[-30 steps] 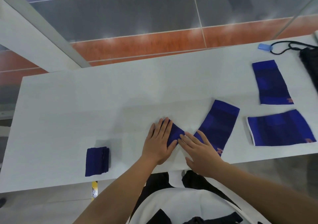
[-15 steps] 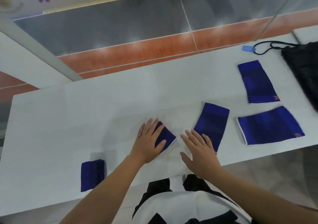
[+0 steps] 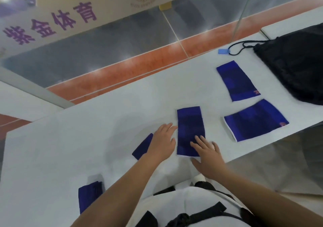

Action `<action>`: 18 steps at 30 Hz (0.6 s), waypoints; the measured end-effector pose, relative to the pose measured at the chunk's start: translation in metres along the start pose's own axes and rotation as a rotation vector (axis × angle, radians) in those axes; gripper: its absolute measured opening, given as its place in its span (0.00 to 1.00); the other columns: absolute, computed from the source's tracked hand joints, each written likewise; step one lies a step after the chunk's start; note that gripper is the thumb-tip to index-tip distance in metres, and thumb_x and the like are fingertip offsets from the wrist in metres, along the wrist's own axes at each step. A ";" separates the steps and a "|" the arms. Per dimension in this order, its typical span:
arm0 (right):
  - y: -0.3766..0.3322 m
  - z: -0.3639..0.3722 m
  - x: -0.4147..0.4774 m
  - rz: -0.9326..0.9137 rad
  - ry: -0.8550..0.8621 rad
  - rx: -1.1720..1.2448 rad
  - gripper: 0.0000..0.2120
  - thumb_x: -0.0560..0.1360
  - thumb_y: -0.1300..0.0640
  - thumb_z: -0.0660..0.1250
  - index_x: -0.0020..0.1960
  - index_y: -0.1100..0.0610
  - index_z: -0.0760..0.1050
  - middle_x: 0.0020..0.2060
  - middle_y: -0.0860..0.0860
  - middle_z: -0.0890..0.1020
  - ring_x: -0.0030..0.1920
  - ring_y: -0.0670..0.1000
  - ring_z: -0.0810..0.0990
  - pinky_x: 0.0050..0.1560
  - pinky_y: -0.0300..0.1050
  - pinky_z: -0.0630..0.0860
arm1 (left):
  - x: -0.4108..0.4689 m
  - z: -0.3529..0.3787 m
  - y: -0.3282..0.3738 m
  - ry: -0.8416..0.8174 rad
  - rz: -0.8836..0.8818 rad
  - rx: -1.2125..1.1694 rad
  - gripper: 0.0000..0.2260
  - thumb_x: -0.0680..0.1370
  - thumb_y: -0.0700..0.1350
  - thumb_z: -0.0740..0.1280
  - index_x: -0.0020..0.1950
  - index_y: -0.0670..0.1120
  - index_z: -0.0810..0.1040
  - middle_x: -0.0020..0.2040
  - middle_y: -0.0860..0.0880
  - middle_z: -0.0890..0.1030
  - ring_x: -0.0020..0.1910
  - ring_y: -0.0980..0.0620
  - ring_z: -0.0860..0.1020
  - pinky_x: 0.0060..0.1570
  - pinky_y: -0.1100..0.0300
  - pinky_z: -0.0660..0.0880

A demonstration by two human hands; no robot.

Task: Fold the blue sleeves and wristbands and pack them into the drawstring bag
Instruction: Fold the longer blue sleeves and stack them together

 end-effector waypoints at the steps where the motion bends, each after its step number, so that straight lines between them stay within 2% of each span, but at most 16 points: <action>1: 0.004 -0.004 0.003 -0.056 -0.008 -0.004 0.28 0.80 0.43 0.59 0.78 0.45 0.60 0.81 0.46 0.53 0.81 0.47 0.45 0.78 0.59 0.39 | 0.004 0.002 0.004 -0.032 0.045 0.068 0.22 0.84 0.44 0.57 0.79 0.50 0.62 0.81 0.49 0.60 0.80 0.49 0.56 0.77 0.55 0.52; 5: 0.020 -0.026 0.010 -0.206 -0.015 -0.039 0.20 0.78 0.46 0.61 0.69 0.44 0.74 0.77 0.42 0.64 0.80 0.45 0.47 0.77 0.63 0.37 | 0.016 0.023 0.019 -0.174 0.171 0.356 0.24 0.85 0.49 0.52 0.81 0.53 0.53 0.83 0.49 0.48 0.81 0.46 0.47 0.79 0.49 0.49; 7: 0.022 -0.031 0.008 -0.239 0.023 -0.110 0.19 0.78 0.47 0.60 0.67 0.45 0.76 0.76 0.42 0.67 0.80 0.45 0.49 0.77 0.60 0.38 | 0.016 0.040 0.022 -0.240 0.192 0.411 0.24 0.86 0.51 0.50 0.82 0.55 0.48 0.83 0.51 0.44 0.81 0.46 0.43 0.79 0.47 0.45; 9: 0.020 -0.024 -0.003 -0.268 0.044 -0.142 0.20 0.80 0.46 0.59 0.71 0.46 0.73 0.76 0.44 0.67 0.80 0.47 0.52 0.77 0.55 0.37 | 0.013 0.055 0.021 -0.280 0.197 0.444 0.25 0.86 0.54 0.47 0.82 0.56 0.43 0.82 0.52 0.41 0.81 0.46 0.39 0.79 0.47 0.41; 12: 0.023 0.002 -0.027 -0.287 0.053 -0.232 0.26 0.80 0.40 0.54 0.75 0.47 0.67 0.76 0.47 0.68 0.78 0.51 0.58 0.77 0.50 0.39 | 0.011 0.067 0.007 -0.281 0.194 0.497 0.26 0.84 0.60 0.43 0.80 0.59 0.35 0.81 0.54 0.35 0.80 0.48 0.34 0.78 0.44 0.37; 16: 0.045 0.028 -0.048 -0.223 -0.020 -0.292 0.33 0.79 0.33 0.50 0.80 0.46 0.56 0.78 0.49 0.64 0.78 0.55 0.59 0.73 0.53 0.47 | 0.021 0.059 -0.016 -0.272 0.192 0.526 0.29 0.81 0.67 0.39 0.78 0.61 0.32 0.80 0.56 0.32 0.78 0.51 0.30 0.77 0.44 0.34; 18: 0.045 0.032 -0.048 -0.219 -0.028 -0.301 0.35 0.79 0.31 0.49 0.80 0.47 0.57 0.78 0.50 0.64 0.78 0.56 0.59 0.73 0.56 0.50 | 0.028 0.053 -0.019 -0.289 0.204 0.532 0.29 0.80 0.67 0.39 0.78 0.62 0.32 0.79 0.57 0.32 0.78 0.52 0.29 0.76 0.44 0.33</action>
Point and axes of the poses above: each hand's wrist, its own x-axis towards the middle knuckle, its own z-axis out of the palm, y = z × x, the point moved 5 cm from there along x, towards the middle knuckle
